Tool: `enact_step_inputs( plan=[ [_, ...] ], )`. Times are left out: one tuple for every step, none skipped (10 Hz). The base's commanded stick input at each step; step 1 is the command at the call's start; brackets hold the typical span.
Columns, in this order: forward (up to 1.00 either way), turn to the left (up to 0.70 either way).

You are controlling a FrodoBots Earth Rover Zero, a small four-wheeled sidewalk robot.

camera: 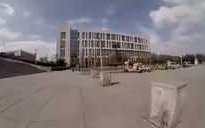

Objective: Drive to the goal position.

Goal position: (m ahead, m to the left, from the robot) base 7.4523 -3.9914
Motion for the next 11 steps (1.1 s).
enact_step_inputs(
  plan=[
    [0.7, -0.35],
    [0.7, -0.35],
    [0.7, -0.35],
    [0.7, -0.22],
    [0.7, -0.08],
    [0.7, 0.0],
    [0.7, 0.0],
    [0.7, 0.0],
    [0.7, -0.01],
    [0.7, -0.02],
    [0.7, -0.35]
  ],
)
